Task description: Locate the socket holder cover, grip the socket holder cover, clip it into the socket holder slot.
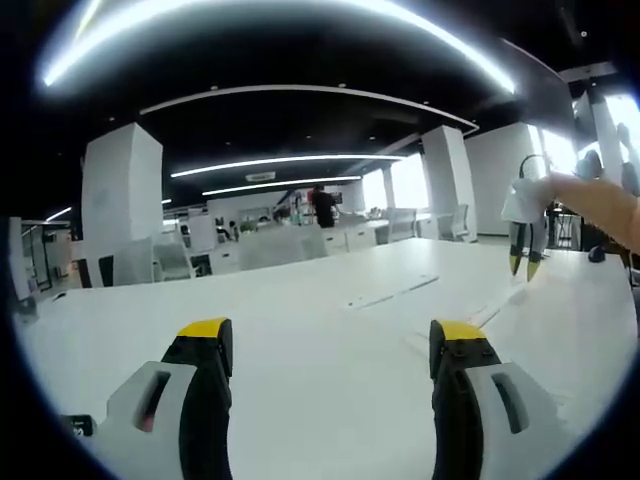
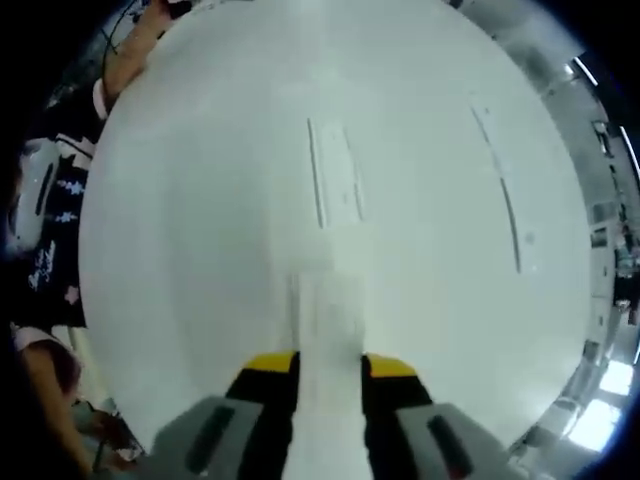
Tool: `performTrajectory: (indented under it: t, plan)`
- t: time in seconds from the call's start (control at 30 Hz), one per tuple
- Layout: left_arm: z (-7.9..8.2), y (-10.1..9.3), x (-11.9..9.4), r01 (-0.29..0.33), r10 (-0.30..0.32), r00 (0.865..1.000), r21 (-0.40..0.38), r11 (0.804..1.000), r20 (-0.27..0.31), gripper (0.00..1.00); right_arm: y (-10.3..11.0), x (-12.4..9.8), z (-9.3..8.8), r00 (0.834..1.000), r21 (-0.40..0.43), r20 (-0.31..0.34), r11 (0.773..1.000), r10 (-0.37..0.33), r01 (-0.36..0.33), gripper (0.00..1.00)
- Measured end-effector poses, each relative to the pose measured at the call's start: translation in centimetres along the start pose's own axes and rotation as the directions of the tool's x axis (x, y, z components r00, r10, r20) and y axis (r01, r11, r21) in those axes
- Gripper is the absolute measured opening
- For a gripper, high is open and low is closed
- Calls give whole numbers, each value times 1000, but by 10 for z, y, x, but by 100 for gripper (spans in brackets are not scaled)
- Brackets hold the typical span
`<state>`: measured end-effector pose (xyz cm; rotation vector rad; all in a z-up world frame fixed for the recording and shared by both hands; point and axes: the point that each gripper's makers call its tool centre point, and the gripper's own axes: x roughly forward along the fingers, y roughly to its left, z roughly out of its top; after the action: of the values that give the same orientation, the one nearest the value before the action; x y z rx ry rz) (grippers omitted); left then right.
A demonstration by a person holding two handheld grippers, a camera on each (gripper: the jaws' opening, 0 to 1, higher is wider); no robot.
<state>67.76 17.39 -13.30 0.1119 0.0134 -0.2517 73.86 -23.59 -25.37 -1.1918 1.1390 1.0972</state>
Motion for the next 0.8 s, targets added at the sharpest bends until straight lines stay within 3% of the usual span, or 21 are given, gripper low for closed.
performTrajectory:
  t: [0.8]
  plan:
    - [3, -2, -2, 7, -7, 1000, 0, 1000, 15, 80, -2, 5, 7, 1000, -6, 1, 1000, -4, 4, 26]
